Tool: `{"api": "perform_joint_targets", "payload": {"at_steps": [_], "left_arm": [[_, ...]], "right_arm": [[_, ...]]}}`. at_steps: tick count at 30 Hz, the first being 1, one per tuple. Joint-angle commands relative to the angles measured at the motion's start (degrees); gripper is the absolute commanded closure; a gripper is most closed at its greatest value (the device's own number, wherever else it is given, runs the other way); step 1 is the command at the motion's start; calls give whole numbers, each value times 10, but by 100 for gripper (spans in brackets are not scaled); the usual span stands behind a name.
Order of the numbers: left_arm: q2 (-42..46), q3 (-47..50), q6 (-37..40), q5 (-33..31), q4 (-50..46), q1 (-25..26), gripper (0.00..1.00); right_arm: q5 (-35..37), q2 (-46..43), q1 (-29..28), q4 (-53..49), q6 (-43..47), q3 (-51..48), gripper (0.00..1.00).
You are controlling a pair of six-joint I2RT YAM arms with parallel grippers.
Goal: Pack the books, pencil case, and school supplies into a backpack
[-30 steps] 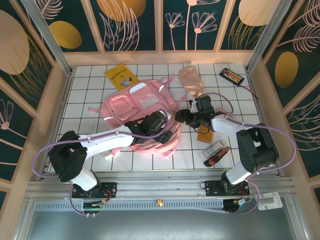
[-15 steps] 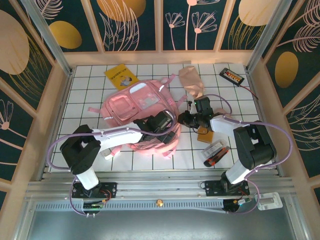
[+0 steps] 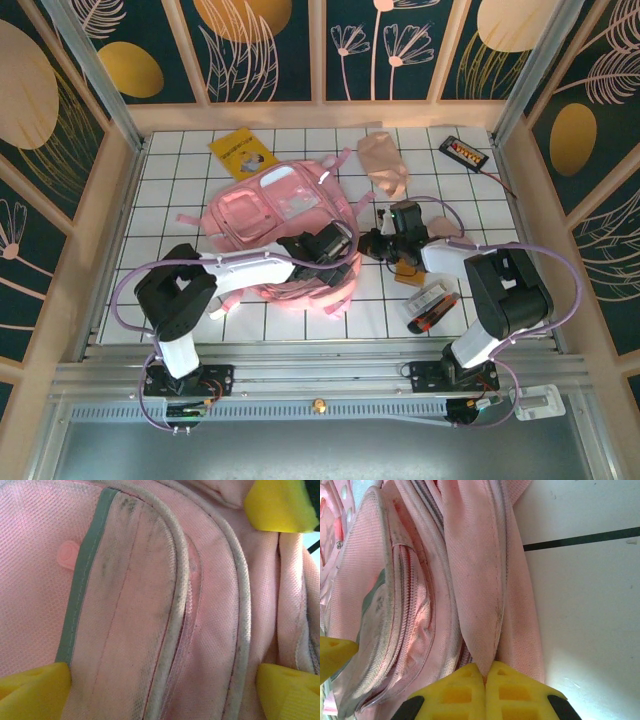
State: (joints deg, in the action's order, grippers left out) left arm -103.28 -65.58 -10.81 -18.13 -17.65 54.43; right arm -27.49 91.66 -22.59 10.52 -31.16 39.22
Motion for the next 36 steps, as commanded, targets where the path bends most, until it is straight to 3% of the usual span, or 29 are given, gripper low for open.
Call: {"api": "perform_joint_targets", "payload": {"at_steps": [1, 13, 36], "left_arm": [[-16, -13, -13, -25, -25, -6, 7], [-7, -3, -13, -15, -21, -13, 12], [82, 56, -7, 5, 6, -13, 10]], "right_arm": [[-12, -9, -2, 3, 25, -29, 100], [-46, -42, -4, 28, 11, -29, 100], [-85, -85, -15, 48, -55, 7, 100]]}}
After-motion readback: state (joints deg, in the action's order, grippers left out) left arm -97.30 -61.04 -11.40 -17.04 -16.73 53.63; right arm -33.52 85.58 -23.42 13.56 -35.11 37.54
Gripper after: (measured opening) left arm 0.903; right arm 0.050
